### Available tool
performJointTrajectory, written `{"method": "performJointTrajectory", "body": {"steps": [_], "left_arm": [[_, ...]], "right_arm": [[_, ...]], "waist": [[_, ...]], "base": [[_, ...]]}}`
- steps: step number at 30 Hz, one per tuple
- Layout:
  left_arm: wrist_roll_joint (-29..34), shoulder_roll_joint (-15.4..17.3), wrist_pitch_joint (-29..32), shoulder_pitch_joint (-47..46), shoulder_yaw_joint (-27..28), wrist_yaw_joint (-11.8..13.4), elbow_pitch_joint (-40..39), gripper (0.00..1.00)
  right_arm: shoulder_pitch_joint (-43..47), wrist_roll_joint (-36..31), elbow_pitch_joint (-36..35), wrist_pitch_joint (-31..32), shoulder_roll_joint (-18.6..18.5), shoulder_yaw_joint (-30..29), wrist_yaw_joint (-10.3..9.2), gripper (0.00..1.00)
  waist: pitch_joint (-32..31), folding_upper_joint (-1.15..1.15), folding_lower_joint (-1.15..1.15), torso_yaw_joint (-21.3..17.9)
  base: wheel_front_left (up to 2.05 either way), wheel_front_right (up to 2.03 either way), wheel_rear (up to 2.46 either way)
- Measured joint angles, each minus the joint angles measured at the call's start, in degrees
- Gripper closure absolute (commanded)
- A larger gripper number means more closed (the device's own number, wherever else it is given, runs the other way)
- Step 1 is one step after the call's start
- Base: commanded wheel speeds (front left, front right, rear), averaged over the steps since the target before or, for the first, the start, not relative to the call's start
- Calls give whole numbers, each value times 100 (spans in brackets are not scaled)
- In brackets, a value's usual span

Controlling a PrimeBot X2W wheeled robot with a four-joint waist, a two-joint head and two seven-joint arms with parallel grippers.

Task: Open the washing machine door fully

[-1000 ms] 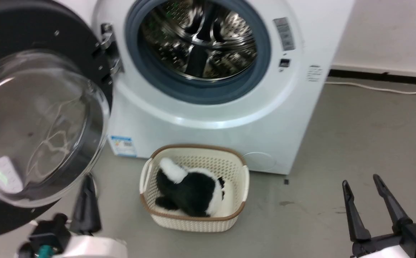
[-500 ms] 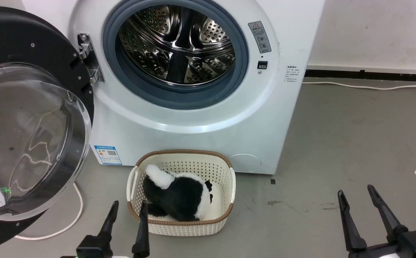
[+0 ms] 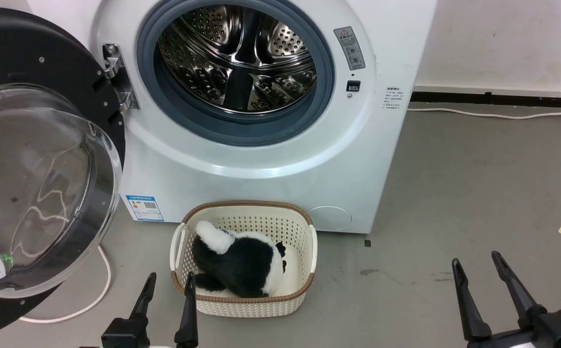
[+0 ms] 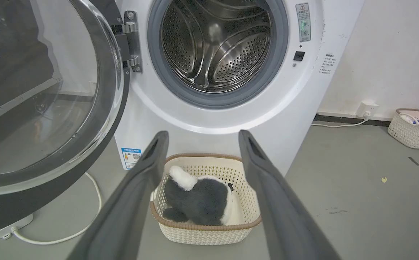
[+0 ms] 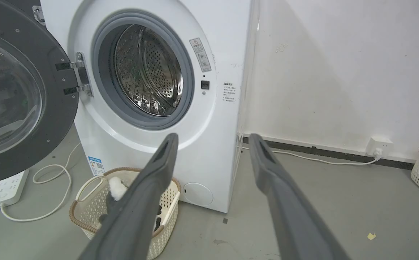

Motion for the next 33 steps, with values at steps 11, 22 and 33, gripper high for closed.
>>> {"method": "performJointTrajectory", "body": {"steps": [11, 22, 33], "left_arm": [[3, -12, 43, -3, 24, -3, -5, 100], [102, -53, 147, -10, 90, -57, -36, 100], [207, -78, 272, -29, 164, -103, -81, 100]], "right_arm": [[-3, -2, 10, 36, 0, 7, 0, 100], [-20, -3, 14, 159, 0, 30, 0, 100], [-56, -11, 26, 303, 0, 56, 0, 100]], "waist": [[1, 0, 0, 0], [6, 0, 0, -23], [10, 0, 0, -45]], "base": [[0, 0, 0], [0, 0, 0], [0, 0, 0]]}}
